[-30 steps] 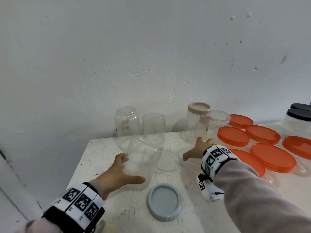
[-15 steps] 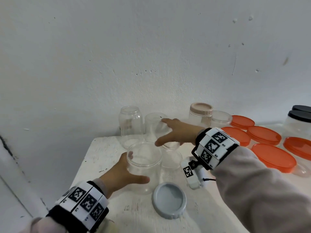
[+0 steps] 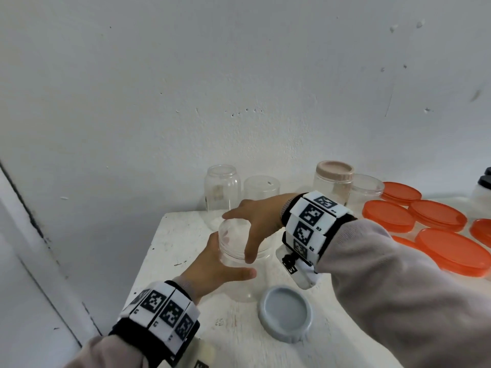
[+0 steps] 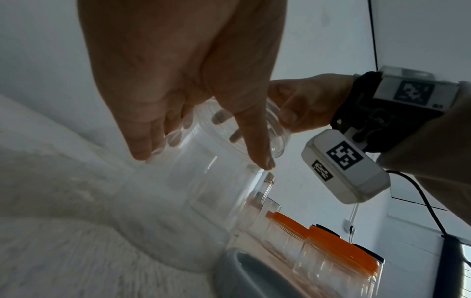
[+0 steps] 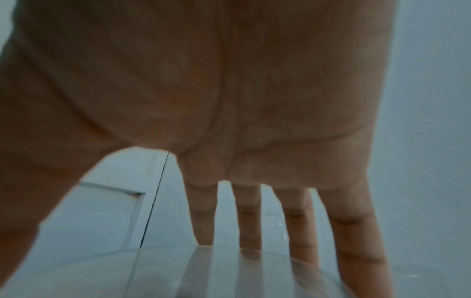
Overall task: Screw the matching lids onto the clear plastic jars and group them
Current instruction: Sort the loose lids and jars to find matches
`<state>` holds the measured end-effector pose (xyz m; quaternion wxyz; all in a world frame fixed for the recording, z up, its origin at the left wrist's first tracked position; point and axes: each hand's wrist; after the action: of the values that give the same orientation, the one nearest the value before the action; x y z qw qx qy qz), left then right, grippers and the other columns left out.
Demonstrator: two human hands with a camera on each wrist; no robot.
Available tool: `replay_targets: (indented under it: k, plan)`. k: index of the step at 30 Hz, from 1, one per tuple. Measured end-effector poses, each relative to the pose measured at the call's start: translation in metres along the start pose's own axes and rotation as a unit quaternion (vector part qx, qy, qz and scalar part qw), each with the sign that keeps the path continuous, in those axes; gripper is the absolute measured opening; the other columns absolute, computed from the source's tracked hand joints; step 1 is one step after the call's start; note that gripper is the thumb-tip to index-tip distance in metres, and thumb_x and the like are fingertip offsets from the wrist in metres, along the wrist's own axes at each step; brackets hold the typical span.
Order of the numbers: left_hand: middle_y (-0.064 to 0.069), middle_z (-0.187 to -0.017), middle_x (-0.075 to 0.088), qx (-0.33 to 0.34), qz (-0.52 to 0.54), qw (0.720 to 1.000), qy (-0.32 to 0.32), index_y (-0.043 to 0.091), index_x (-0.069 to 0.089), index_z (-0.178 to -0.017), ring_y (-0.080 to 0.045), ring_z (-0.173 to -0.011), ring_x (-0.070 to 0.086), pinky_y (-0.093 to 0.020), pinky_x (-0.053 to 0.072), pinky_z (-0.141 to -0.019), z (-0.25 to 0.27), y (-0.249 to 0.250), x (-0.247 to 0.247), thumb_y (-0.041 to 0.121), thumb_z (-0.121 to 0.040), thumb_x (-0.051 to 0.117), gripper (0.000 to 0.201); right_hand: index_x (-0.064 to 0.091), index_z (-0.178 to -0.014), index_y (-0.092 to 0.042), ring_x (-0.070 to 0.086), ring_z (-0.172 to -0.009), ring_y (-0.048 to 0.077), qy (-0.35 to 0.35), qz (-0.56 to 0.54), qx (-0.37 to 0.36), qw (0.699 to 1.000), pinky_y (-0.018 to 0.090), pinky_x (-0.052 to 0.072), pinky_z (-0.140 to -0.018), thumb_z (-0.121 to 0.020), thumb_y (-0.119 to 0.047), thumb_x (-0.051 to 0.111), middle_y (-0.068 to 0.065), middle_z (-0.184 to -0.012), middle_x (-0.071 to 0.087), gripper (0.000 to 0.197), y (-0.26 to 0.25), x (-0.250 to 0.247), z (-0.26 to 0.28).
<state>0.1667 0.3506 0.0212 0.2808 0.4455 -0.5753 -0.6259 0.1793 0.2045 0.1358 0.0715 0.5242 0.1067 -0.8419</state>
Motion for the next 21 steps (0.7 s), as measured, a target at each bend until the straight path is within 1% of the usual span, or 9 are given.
replay_targets:
  k: [2, 3, 6, 10, 13, 15, 17, 19, 21]
  plan:
    - [0.029, -0.109, 0.057, -0.010, 0.004, 1.000, 0.006, 0.044, 0.042, -0.112, 0.026, -0.092, 0.051, -0.001, 0.044, -0.067, 0.0005, -0.0009, -0.0005, 0.009, -0.064, 0.087, 0.075, 0.014, -0.149, -0.043, 0.028, -0.139, 0.020, 0.001, 0.009, 0.002, 1.000, 0.046, 0.036, -0.106, -0.068, -0.042, 0.082, -0.010, -0.150, 0.023, 0.105, -0.0017, -0.0002, 0.0005]
    - [0.034, -0.102, 0.059, -0.012, 0.007, 1.000, 0.002, 0.044, 0.042, -0.110, 0.030, -0.087, 0.049, 0.001, 0.043, -0.064, 0.0000, -0.0016, -0.0007, 0.009, -0.064, 0.087, 0.073, 0.014, -0.149, -0.042, 0.029, -0.138, 0.020, 0.000, 0.010, 0.002, 1.000, 0.046, 0.037, -0.106, -0.068, -0.041, 0.082, -0.010, -0.150, 0.023, 0.105, -0.0020, -0.0004, 0.0008]
    - [0.048, -0.092, 0.057, -0.003, 0.008, 1.000, -0.011, 0.043, 0.044, -0.108, 0.028, -0.088, 0.051, 0.001, 0.043, -0.065, -0.0004, -0.0009, 0.0000, 0.004, -0.066, 0.085, 0.069, 0.015, -0.149, -0.043, 0.029, -0.138, 0.021, -0.003, 0.008, 0.004, 1.000, 0.047, 0.038, -0.106, -0.068, -0.040, 0.082, -0.010, -0.149, 0.024, 0.106, -0.0028, 0.0009, 0.0013]
    - [0.027, -0.112, 0.062, -0.004, 0.008, 1.000, 0.000, 0.042, 0.048, -0.119, 0.010, -0.106, 0.056, -0.012, 0.050, -0.082, -0.0009, 0.0007, 0.0007, 0.006, -0.063, 0.087, 0.077, 0.014, -0.149, -0.044, 0.032, -0.136, 0.021, -0.007, 0.010, 0.004, 1.000, 0.046, 0.040, -0.104, -0.067, -0.039, 0.083, -0.011, -0.149, 0.023, 0.106, -0.0040, 0.0009, 0.0013]
    - [0.030, -0.111, 0.056, -0.027, 0.005, 1.000, 0.014, 0.045, 0.041, -0.116, 0.014, -0.103, 0.051, -0.007, 0.045, -0.073, -0.0007, -0.0011, -0.0003, 0.012, -0.062, 0.089, 0.079, 0.014, -0.149, -0.043, 0.032, -0.137, 0.022, -0.015, 0.022, 0.001, 1.000, 0.047, 0.040, -0.104, -0.067, -0.039, 0.083, -0.010, -0.150, 0.023, 0.107, -0.0055, 0.0005, 0.0007]
    - [0.027, -0.117, 0.050, -0.039, 0.004, 0.999, 0.021, 0.045, 0.038, -0.120, 0.008, -0.108, 0.048, -0.009, 0.042, -0.077, -0.0008, -0.0026, -0.0009, 0.016, -0.061, 0.090, 0.084, 0.015, -0.149, -0.042, 0.032, -0.137, 0.022, -0.016, 0.038, -0.003, 0.999, 0.047, 0.040, -0.104, -0.067, -0.040, 0.082, -0.009, -0.150, 0.024, 0.106, -0.0060, 0.0009, 0.0003]
    - [0.024, -0.121, 0.048, -0.051, 0.004, 0.998, 0.024, 0.041, 0.035, -0.130, 0.000, -0.115, 0.048, -0.018, 0.043, -0.089, 0.0001, -0.0017, -0.0005, 0.018, -0.060, 0.091, 0.093, 0.015, -0.149, -0.041, 0.033, -0.136, 0.022, -0.018, 0.044, -0.006, 0.999, 0.046, 0.041, -0.103, -0.068, -0.042, 0.082, -0.009, -0.149, 0.026, 0.105, -0.0063, 0.0010, -0.0005]
    - [0.016, -0.126, 0.053, -0.048, 0.003, 0.999, 0.014, 0.034, 0.037, -0.136, -0.009, -0.121, 0.049, -0.031, 0.045, -0.100, -0.0007, -0.0011, -0.0007, 0.018, -0.059, 0.091, 0.095, 0.017, -0.149, -0.040, 0.036, -0.133, 0.022, -0.019, 0.049, -0.006, 0.999, 0.045, 0.042, -0.100, -0.068, -0.046, 0.081, -0.009, -0.146, 0.029, 0.103, -0.0069, 0.0003, -0.0015]
    - [0.009, -0.129, 0.056, -0.038, -0.003, 0.999, 0.001, 0.033, 0.040, -0.137, -0.013, -0.123, 0.051, -0.039, 0.045, -0.103, -0.0013, -0.0009, -0.0008, 0.018, -0.057, 0.091, 0.096, 0.021, -0.147, -0.039, 0.041, -0.127, 0.021, -0.014, 0.052, -0.002, 0.999, 0.041, 0.044, -0.093, -0.066, -0.053, 0.079, -0.009, -0.140, 0.033, 0.100, -0.0071, 0.0000, -0.0022]
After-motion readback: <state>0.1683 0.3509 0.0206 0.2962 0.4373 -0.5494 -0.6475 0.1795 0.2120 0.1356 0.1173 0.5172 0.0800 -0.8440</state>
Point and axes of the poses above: each hand's wrist, its own z-axis away from the middle knuckle, its own x-axis out of the palm, y = z × x
